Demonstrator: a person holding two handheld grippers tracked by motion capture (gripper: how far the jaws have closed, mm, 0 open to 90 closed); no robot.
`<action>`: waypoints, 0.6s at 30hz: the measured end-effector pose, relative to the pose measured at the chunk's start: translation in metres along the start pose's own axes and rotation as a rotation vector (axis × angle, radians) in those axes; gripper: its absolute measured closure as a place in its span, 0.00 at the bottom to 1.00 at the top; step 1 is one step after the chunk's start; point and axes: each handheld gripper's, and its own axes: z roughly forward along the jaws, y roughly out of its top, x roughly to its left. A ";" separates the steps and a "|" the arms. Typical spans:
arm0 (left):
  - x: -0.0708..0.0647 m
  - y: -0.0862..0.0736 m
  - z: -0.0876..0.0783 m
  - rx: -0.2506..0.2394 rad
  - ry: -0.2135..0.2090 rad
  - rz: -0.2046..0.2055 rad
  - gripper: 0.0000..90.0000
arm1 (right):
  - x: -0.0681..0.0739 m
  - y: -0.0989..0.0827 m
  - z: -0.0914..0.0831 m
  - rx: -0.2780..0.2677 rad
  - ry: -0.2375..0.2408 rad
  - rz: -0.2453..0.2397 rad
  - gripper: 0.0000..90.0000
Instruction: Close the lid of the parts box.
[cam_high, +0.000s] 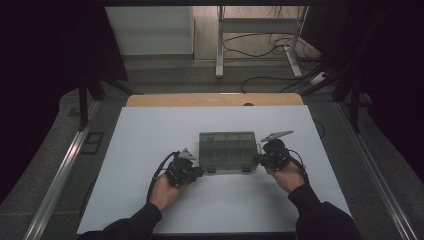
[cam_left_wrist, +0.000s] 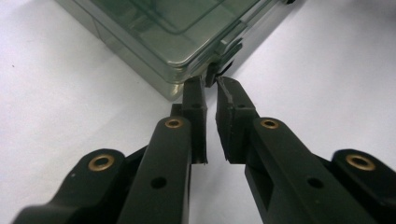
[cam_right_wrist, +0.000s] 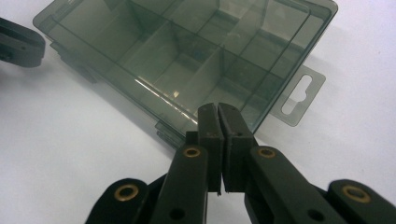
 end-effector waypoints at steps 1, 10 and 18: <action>0.000 0.000 -0.002 -0.002 0.000 0.005 0.91 | 0.000 0.000 0.000 -0.003 0.001 0.001 0.97; -0.001 0.002 -0.014 -0.018 -0.016 0.002 0.86 | 0.001 -0.002 -0.006 -0.024 -0.009 0.003 0.93; 0.000 0.003 -0.027 -0.030 -0.001 0.015 0.76 | 0.003 -0.003 -0.016 -0.063 -0.014 0.003 0.84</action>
